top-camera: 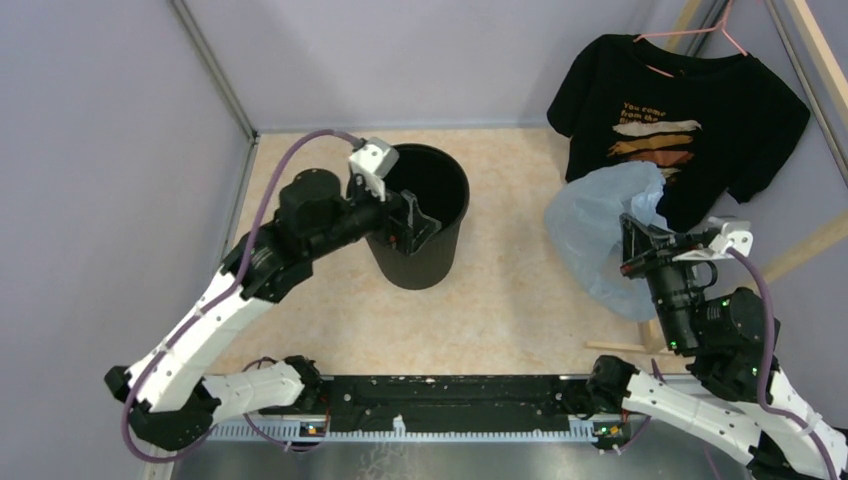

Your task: Put the trash bags into the trash bin

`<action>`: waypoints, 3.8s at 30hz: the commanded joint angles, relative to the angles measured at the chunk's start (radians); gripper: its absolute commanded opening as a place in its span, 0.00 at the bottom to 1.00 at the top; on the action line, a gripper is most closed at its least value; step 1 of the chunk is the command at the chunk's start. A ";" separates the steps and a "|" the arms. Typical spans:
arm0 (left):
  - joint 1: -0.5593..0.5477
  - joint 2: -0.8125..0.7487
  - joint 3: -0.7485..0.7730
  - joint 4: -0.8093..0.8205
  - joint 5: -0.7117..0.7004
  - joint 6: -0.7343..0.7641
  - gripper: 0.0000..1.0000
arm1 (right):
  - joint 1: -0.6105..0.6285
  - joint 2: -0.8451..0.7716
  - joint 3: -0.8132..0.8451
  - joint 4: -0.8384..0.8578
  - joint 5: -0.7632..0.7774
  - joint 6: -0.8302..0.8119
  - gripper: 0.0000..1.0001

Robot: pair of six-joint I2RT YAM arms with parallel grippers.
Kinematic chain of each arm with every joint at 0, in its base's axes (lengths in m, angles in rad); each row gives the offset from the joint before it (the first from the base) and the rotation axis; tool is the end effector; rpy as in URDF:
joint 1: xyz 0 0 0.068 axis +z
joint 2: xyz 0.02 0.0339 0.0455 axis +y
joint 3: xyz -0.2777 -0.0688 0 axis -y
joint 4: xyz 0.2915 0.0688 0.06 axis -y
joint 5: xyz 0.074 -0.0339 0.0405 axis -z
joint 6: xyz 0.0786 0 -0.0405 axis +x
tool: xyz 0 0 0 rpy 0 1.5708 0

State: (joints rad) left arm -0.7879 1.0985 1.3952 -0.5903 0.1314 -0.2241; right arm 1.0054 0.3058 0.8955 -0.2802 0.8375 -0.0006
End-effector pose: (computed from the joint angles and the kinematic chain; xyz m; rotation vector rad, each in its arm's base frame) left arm 0.2045 -0.2201 0.4594 0.6314 1.8391 -0.8106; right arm 0.0947 0.0402 0.4476 0.0610 1.3712 0.3158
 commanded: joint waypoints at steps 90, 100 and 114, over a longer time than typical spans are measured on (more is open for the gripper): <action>0.225 0.078 -0.125 0.052 -0.264 -0.195 0.92 | -0.002 0.638 0.213 0.645 -0.574 0.004 0.00; 0.226 -0.005 -0.238 0.034 -0.182 -0.223 0.90 | -0.120 0.860 0.457 0.514 -0.781 0.142 0.00; 0.225 -0.049 0.012 -0.125 -0.315 -0.089 0.99 | -0.120 0.945 0.564 0.218 -0.958 -0.135 0.00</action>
State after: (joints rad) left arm -0.5644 1.0988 1.3460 -0.6521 -0.0872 -0.3763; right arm 0.8871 1.2362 1.3842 0.0277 0.0101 -0.0231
